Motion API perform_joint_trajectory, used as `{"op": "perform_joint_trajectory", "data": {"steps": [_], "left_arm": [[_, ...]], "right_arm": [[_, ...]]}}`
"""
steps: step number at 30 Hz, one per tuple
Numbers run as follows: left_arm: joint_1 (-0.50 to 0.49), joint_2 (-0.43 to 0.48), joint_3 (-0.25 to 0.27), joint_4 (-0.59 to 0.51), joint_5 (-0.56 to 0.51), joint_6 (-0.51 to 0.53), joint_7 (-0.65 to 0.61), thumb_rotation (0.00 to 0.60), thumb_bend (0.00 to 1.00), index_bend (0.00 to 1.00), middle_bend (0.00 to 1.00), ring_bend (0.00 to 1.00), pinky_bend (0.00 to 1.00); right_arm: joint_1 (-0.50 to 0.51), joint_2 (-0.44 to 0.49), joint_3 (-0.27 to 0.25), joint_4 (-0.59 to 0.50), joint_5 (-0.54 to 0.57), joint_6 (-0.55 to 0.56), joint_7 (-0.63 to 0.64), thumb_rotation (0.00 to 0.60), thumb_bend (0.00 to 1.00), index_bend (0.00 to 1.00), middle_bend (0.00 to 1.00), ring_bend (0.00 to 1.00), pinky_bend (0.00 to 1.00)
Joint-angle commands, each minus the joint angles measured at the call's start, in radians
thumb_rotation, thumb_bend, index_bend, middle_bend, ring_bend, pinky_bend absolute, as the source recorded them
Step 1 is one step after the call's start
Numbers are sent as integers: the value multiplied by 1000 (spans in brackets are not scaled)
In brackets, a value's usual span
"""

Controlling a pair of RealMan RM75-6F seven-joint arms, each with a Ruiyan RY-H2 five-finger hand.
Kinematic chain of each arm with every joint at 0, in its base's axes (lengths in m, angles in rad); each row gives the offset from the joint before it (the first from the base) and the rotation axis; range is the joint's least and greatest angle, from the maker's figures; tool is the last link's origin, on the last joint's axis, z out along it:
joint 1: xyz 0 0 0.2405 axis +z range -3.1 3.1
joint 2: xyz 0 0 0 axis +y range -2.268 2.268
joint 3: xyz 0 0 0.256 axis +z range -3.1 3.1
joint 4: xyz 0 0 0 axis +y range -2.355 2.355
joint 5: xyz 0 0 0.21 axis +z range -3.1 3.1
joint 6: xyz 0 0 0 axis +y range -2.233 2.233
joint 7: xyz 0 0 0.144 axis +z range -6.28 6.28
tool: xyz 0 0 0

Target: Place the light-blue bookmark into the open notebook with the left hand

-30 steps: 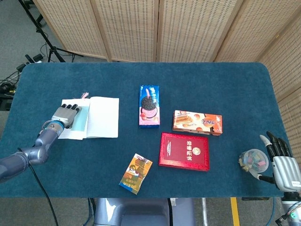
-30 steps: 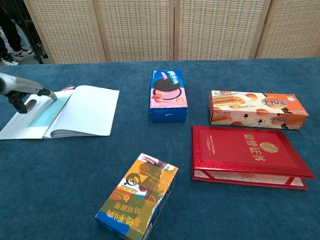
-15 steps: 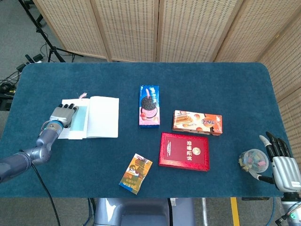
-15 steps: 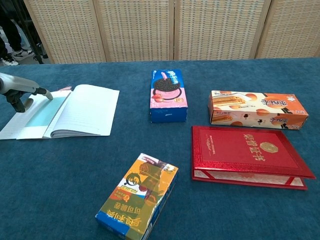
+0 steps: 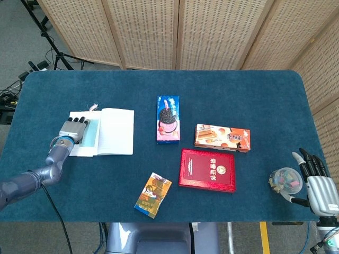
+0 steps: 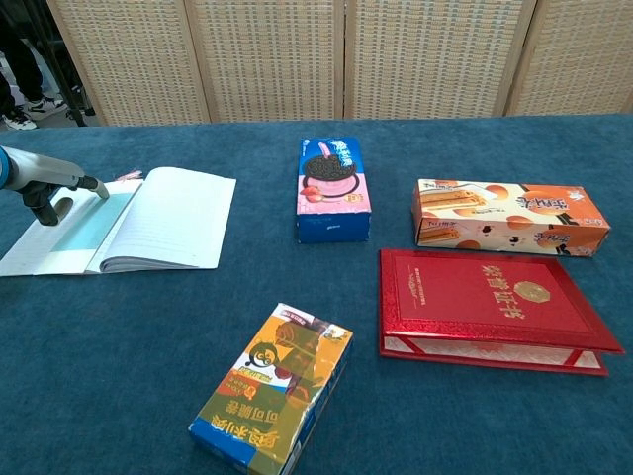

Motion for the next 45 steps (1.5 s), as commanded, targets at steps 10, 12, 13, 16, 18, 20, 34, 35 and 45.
{"op": "perform_joint_trajectory", "data": {"steps": [10, 12, 13, 16, 18, 20, 34, 35, 45], "left_arm": [[2, -10, -22, -2, -23, 22, 20, 600, 872, 0, 0, 0, 0], [4, -8, -26, -6, -20, 24, 21, 600, 869, 0, 0, 0, 0], [5, -4, -30, -12, -14, 26, 21, 600, 867, 0, 0, 0, 0], [8, 8, -41, -29, 1, 33, 15, 600, 846, 0, 0, 0, 0], [13, 30, -57, -59, 26, 42, 0, 600, 826, 0, 0, 0, 0], [20, 66, -80, -105, 60, 52, -24, 600, 799, 0, 0, 0, 0], [334, 314, -204, -453, 667, 549, -351, 600, 378, 0, 0, 0, 0], [362, 310, -196, -455, 702, 590, -357, 600, 349, 0, 0, 0, 0], [620, 276, -144, -463, 924, 863, -471, 600, 222, 0, 0, 0, 0]], "right_arm": [[0, 0, -2, -1, -3, 1, -2, 600, 2, 0, 0, 0, 0], [0, 0, -2, -1, -3, 2, -2, 600, 2, 0, 0, 0, 0], [-1, 0, -1, -1, -3, 3, -2, 600, 2, 0, 0, 0, 0], [-1, -1, -1, 1, -4, 5, -2, 600, 2, 0, 0, 0, 0], [-1, -1, -2, 1, -6, 5, -3, 600, 2, 0, 0, 0, 0], [-1, -2, -1, 2, -7, 6, -3, 600, 2, 0, 0, 0, 0], [0, -4, 2, 11, 1, 4, 0, 600, 2, 0, 0, 0, 0], [1, -4, 2, 12, 3, 1, 0, 600, 2, 0, 0, 0, 0], [14, -19, 1, 18, 12, -26, -33, 600, 2, 0, 0, 0, 0]]}}
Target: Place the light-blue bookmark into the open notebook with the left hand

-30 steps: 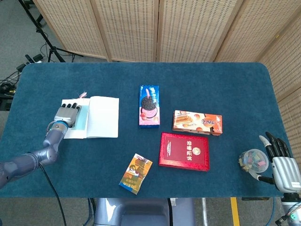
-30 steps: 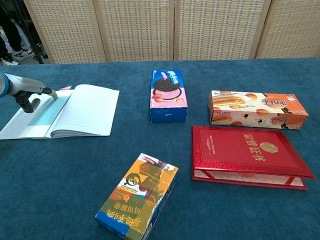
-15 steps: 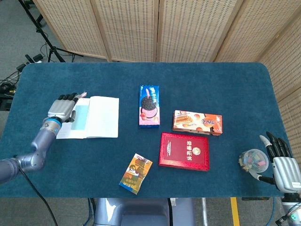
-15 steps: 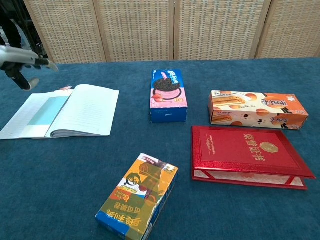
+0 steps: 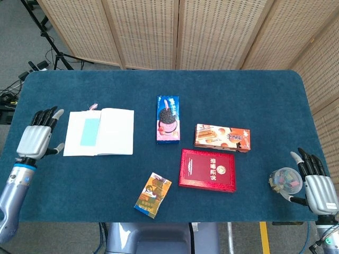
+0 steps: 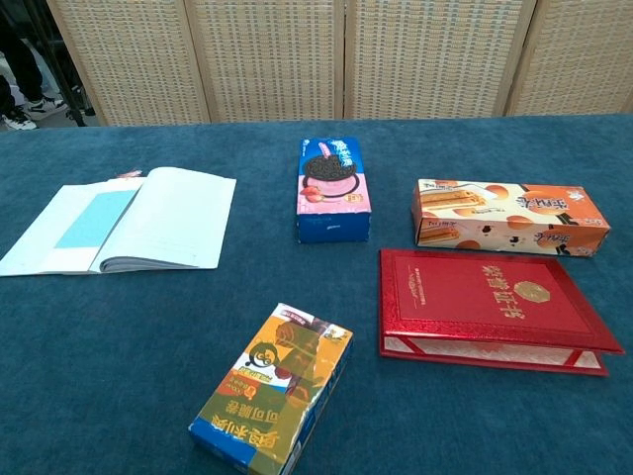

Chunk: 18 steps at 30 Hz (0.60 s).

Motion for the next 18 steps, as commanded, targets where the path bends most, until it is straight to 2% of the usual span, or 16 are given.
{"op": "perform_joint_trajectory", "data": {"steps": [1, 5, 12, 18], "left_arm": [[97, -15, 29, -5, 66, 87, -34, 600, 219, 0, 0, 0, 0], [171, -29, 43, -7, 100, 149, -6, 600, 215, 0, 0, 0, 0], [252, -16, 74, -51, 141, 200, 71, 600, 216, 0, 0, 0, 0], [288, 2, 64, -90, 165, 213, 107, 600, 218, 0, 0, 0, 0]], "right_arm": [[5, -6, -2, 3, 0, -9, -12, 600, 2, 0, 0, 0, 0], [9, -14, -3, 7, 2, -16, -37, 600, 2, 0, 0, 0, 0], [12, -21, 3, 13, 24, -25, -58, 600, 2, 0, 0, 0, 0], [8, -18, 11, 12, 38, -19, -55, 600, 2, 0, 0, 0, 0]]}}
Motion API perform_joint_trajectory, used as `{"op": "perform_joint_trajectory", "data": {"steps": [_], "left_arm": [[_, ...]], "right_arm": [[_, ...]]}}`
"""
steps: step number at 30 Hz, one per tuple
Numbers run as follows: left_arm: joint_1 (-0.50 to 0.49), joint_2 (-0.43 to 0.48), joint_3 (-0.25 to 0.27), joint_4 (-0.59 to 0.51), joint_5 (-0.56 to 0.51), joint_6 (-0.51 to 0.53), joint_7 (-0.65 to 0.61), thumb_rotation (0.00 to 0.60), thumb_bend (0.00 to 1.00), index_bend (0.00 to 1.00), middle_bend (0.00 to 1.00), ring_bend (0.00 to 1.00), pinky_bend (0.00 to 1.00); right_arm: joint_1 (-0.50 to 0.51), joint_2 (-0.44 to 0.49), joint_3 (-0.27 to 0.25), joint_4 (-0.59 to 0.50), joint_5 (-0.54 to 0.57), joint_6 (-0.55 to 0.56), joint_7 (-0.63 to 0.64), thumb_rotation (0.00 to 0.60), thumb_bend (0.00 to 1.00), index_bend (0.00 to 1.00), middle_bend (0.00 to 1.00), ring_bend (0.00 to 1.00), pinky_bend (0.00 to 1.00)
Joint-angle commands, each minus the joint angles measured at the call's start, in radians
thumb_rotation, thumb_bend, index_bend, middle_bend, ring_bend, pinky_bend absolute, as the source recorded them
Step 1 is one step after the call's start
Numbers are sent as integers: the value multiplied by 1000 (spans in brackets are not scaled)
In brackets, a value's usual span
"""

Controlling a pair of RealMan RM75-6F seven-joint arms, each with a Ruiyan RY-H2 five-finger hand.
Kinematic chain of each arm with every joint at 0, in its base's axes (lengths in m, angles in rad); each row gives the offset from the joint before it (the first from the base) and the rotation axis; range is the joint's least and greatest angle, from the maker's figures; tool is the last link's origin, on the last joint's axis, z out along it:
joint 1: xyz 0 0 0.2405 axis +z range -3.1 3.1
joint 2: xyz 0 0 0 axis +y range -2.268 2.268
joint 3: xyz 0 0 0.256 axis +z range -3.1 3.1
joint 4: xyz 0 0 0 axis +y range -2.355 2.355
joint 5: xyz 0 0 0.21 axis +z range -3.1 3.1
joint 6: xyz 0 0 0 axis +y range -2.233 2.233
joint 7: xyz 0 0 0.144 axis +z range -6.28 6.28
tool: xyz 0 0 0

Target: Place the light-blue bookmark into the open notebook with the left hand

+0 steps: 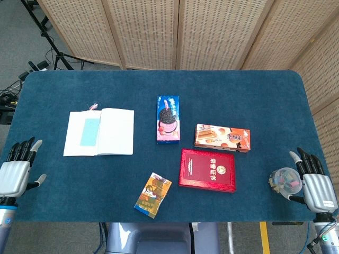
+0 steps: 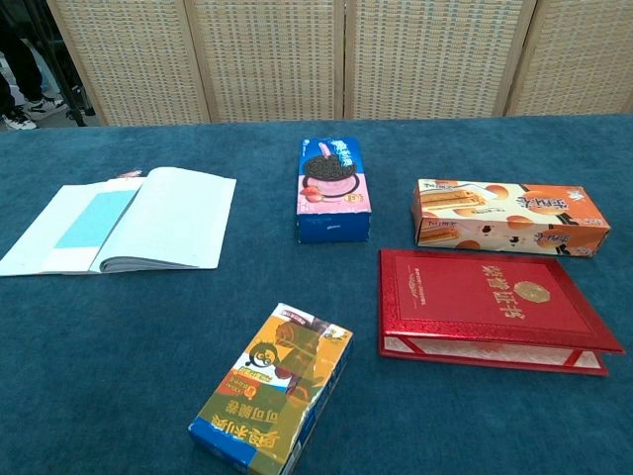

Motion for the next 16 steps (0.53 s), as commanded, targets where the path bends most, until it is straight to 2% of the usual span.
{"op": "perform_joint_trajectory", "data": {"steps": [1, 16], "left_arm": [[12, 10, -10, -15, 8, -11, 6, 600, 218, 0, 0, 0, 0], [44, 10, -65, 3, 30, -82, 7, 600, 220, 0, 0, 0, 0]], "right_arm": [[-1, 2, 1, 0, 2, 2, 3, 600, 2, 0, 0, 0, 0], [12, -9, -6, -1, 7, -30, -18, 600, 2, 0, 0, 0, 0]]}}
